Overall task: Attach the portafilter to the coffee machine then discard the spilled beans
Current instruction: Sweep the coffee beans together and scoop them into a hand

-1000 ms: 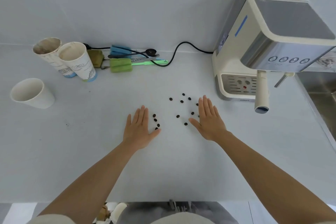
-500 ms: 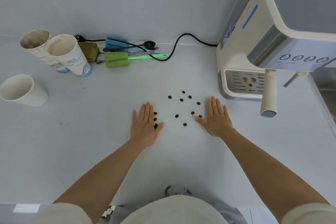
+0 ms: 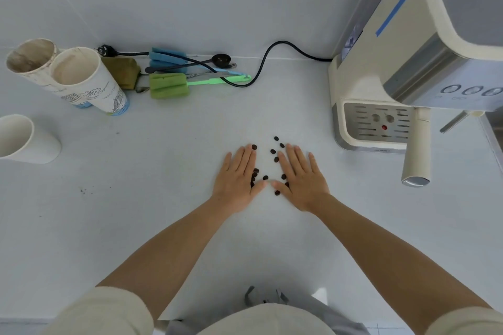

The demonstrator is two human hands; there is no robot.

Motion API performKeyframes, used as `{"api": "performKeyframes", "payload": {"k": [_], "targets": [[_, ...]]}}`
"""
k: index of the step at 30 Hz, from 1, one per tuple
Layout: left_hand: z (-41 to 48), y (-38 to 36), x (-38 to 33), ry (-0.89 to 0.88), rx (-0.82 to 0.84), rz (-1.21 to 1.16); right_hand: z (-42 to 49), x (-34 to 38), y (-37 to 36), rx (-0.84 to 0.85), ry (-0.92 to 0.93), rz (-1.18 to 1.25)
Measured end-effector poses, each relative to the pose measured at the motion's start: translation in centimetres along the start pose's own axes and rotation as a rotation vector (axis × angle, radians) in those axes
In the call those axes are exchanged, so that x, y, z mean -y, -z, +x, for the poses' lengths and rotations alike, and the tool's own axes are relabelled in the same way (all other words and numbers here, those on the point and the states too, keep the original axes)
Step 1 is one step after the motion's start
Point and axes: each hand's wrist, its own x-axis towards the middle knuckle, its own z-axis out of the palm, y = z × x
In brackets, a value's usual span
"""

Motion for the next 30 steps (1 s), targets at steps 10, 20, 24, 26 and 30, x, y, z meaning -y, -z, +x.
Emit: {"api": "performKeyframes", "payload": {"k": [10,20,24,26,30], "targets": [[-1.6,-0.8,1.5,-0.035,0.036,0.063,-0.2,2.8,-0.9,-0.006,0.158,-0.015],[2.7,2.9,3.9,-0.063,0.004,0.138,3.2,-1.1,3.1,-0.042,0.036,-0.021],[4.6,3.5,4.1,-0.101,0.056,0.165,4.6,-1.8,3.2,0.016,0.043,-0.071],[4.9,3.4,4.1,-0.138,0.098,0.165,4.9,-1.8,3.2,0.022,0.078,-0.076],[4.5,3.2,4.6,-0.195,0.119,0.17,4.4,-1.4,2.5,0.013,0.206,-0.085]]}}
